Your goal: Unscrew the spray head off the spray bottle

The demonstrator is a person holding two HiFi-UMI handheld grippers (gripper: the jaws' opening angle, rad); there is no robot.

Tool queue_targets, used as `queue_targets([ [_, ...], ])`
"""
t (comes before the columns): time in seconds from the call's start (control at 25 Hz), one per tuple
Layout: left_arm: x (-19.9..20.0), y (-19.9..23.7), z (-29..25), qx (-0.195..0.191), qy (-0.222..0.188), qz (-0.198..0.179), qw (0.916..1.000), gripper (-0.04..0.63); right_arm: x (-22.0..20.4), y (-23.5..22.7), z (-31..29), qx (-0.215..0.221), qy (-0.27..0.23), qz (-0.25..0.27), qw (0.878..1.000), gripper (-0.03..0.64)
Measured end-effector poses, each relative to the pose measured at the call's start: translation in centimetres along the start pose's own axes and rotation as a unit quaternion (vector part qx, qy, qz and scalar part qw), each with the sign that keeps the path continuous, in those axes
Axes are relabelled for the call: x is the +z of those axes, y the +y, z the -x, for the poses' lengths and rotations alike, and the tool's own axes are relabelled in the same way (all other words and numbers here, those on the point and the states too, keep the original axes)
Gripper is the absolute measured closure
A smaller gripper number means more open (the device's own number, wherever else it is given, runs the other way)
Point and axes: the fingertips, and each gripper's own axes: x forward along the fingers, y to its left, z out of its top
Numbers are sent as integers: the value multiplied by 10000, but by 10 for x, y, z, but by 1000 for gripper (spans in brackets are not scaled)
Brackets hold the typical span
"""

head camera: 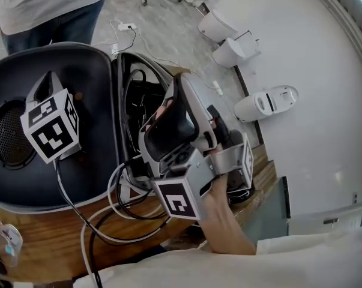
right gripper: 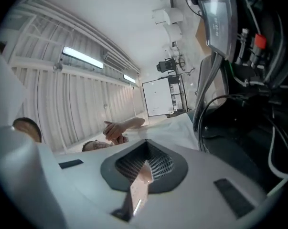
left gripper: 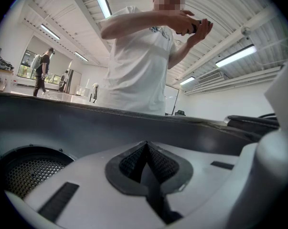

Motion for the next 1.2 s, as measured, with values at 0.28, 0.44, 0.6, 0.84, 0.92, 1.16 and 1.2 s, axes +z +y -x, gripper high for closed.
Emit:
queue_targets([
  [0.28,0,0,0,-7,-7,-6,10000,597,-17,25,-6,-766,1173,4843,8636,621],
  [0.44,1,0,0,-5,-7,-7,10000,597,-25,17,-11,-1142,1777,7274,6529,459],
  [0.6,0,0,0,0,-5,-3,10000,597,-38,-8,-7,-1208,2437,8411,4675,367],
  [0.84,0,0,0,3,1,1,10000,597,-48,-19,2,-1520,2634,8356,4575,623],
  [0.92,0,1,0,8,2,4,10000,598,-49,-17,0,-1452,2622,8331,4649,623],
  [1.16,0,1,0,3,1,4,10000,597,-30,1,-5,-1588,1927,7405,6239,621],
  [1.2,0,1,0,0,-1,4,10000,597,-25,4,-5,-1587,1800,7105,6615,620],
])
